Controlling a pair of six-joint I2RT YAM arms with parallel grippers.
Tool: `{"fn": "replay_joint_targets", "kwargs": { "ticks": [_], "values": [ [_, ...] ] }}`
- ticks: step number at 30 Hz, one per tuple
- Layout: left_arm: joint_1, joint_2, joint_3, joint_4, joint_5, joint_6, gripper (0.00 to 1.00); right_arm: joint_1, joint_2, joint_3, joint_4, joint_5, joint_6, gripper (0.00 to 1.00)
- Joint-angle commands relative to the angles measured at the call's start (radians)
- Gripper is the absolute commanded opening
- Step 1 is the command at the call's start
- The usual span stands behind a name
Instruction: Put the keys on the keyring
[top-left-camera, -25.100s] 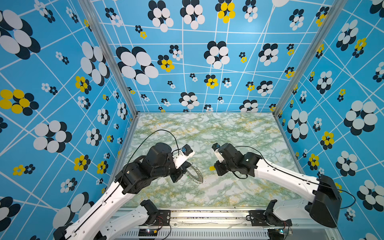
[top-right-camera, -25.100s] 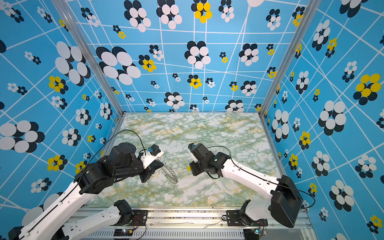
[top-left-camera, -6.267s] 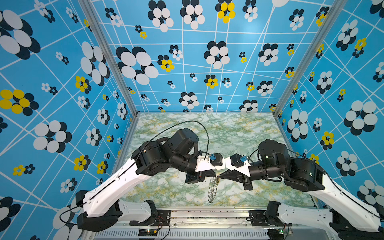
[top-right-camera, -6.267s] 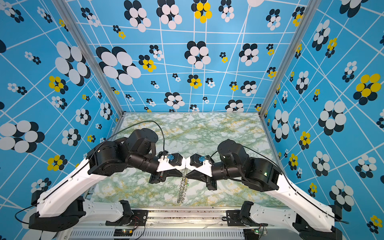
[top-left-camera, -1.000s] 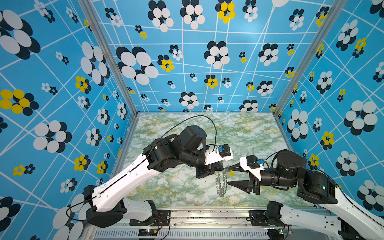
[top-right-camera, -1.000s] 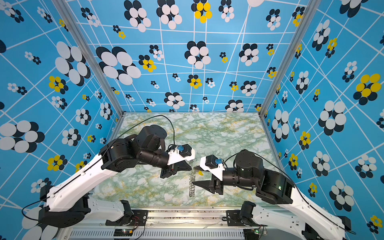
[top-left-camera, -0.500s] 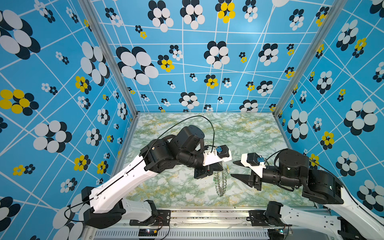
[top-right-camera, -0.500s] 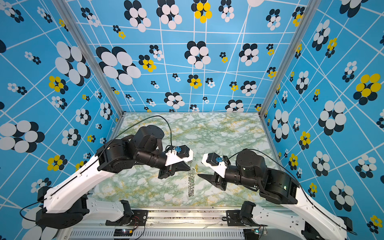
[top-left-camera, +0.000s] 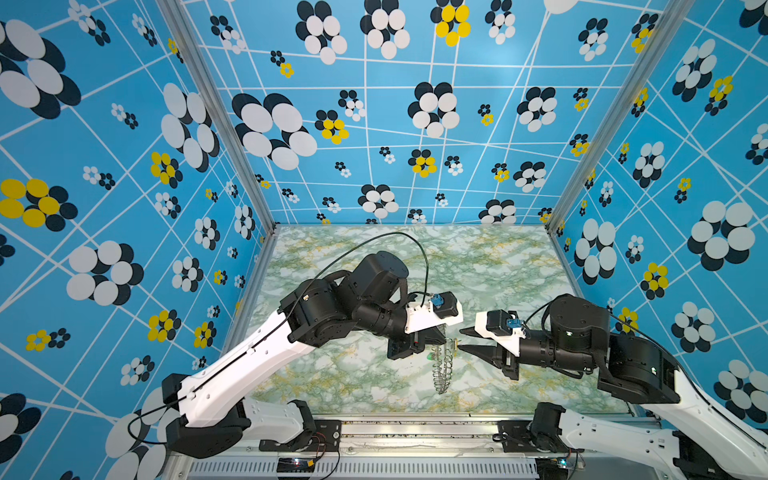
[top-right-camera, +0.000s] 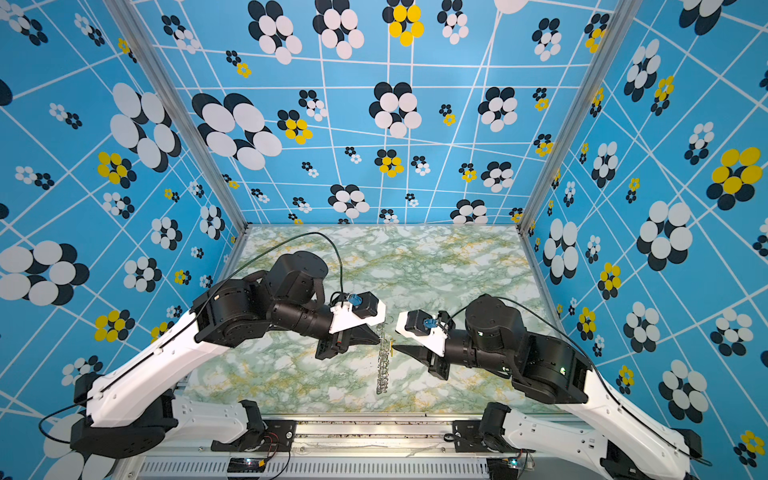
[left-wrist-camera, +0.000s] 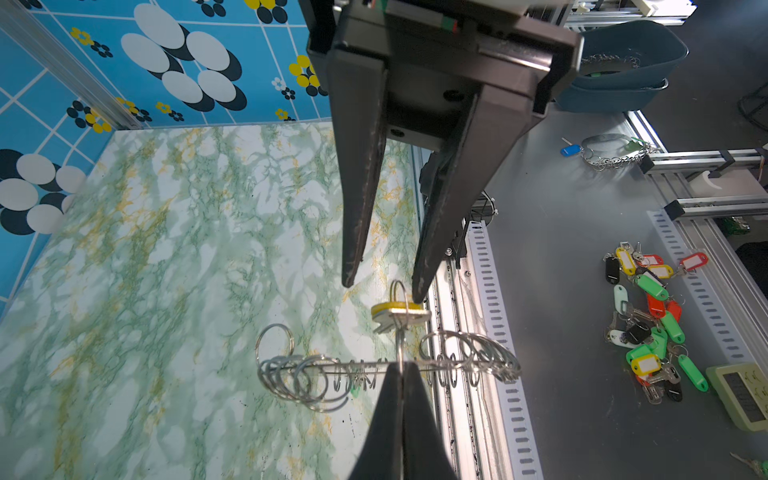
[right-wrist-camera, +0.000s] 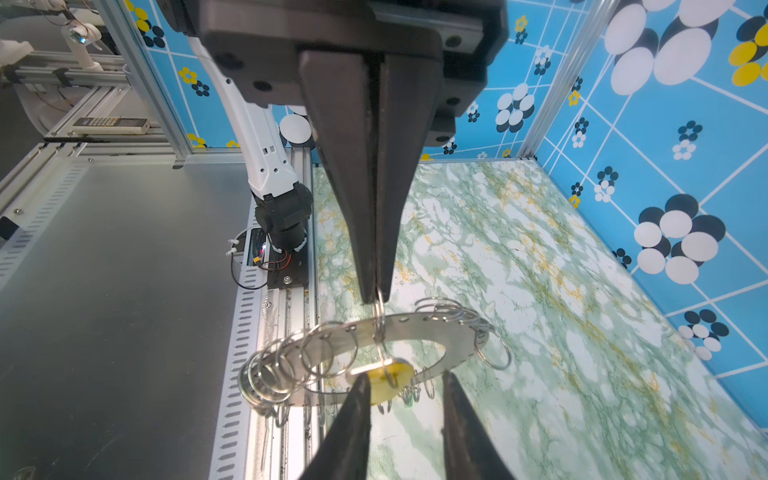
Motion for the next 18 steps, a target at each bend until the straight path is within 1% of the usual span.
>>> {"fn": "replay_joint_targets", "kwargs": {
  "ticks": [1, 2, 12, 16, 18],
  "values": [
    [-0.001, -0.021, 0.004, 0.015, 0.022, 0.01, 0.0, -0.002, 0.008, 0.024, 0.027, -0.047, -0.016, 0.26],
    [-0.001, -0.02, 0.006, 0.015, 0.022, 0.01, 0.0, -0.002, 0.013, 0.025, 0.026, -0.054, -0.015, 0.24],
    [-0.001, -0.018, 0.007, 0.015, 0.021, 0.01, 0.0, -0.002, 0.014, 0.017, 0.048, -0.072, -0.018, 0.21],
    [-0.001, -0.023, 0.006, 0.018, 0.013, 0.01, 0.0, -0.002, 0.013, 0.017, 0.049, -0.073, -0.02, 0.15],
    [-0.001, -0.028, 0.002, 0.027, 0.006, 0.009, 0.0, -0.002, 0.013, 0.018, 0.047, -0.076, -0.019, 0.09]
  ]
}}
